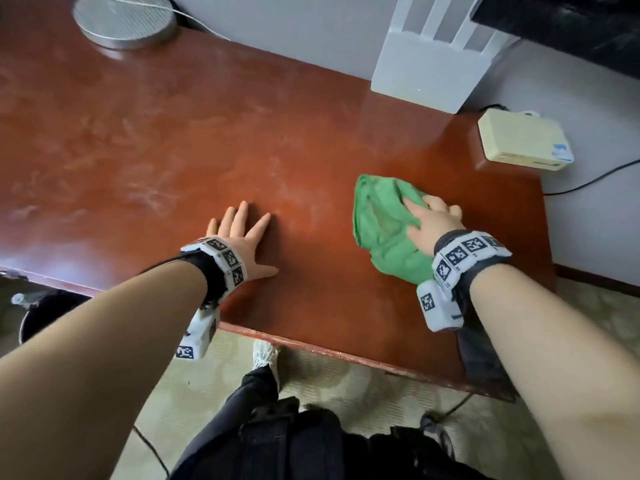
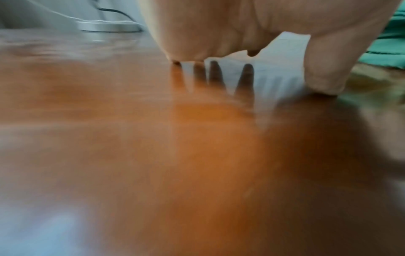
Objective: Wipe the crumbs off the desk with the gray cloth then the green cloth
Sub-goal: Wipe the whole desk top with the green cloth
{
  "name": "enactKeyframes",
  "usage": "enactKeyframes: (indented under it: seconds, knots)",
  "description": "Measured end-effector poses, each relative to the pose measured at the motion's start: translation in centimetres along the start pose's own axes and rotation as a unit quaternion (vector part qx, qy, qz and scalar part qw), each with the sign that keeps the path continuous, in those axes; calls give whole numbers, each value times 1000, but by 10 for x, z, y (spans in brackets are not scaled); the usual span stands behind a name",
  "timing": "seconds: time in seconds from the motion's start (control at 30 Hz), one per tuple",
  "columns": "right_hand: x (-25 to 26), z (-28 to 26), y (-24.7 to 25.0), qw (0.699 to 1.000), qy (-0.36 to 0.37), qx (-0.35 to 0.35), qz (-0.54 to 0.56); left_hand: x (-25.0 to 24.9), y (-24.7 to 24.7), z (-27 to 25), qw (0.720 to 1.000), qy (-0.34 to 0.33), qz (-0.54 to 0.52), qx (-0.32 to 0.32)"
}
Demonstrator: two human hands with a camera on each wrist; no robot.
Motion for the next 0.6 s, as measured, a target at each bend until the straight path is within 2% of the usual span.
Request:
enactKeyframes:
  seconds: [0.07, 0.1, 0.13, 0.2, 0.27, 0.3, 0.37, 0.43, 0.53, 0.6]
  knots:
    - [-15, -13, -17, 997, -80, 4, 20, 23, -12, -20, 999, 50, -5, -7]
    - [-13, -25, -28, 997, -74, 6, 21, 27, -18, -29, 998, 58, -2, -12]
    - [-6, -41, -37, 999, -40, 2, 19, 27, -23, -35, 998, 58, 1, -20]
    - [15, -83, -57, 997, 81, 2, -4, 22, -31, -42, 998, 59, -4, -38]
    - [35, -134, -77, 978, 206, 25, -37, 17, -36, -44, 997, 69, -15, -44]
    - [40, -154, -85, 968, 244, 47, -45, 15, -37, -45, 996, 73, -13, -44]
    - [37, -165, -83, 962, 260, 72, -35, 13, -37, -45, 996, 75, -6, -44]
    - [24, -144, -59, 977, 209, 36, -2, 13, -37, -45, 996, 75, -4, -38]
    - [-11, -96, -28, 997, 49, -42, 38, 13, -38, -45, 996, 78, -4, -31]
    - [-24, -77, -38, 998, -45, -25, 33, 13, -38, -45, 996, 78, -5, -32]
Point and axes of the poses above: each hand's wrist, its own z-axis towards the middle knuckle, its own y-axis out of the back of the hand, x = y × z, the point moved 8 cm from there along z, towards the middle knuckle, and after that the axes turned 14 degrees about -y, right-handed, at the moved point
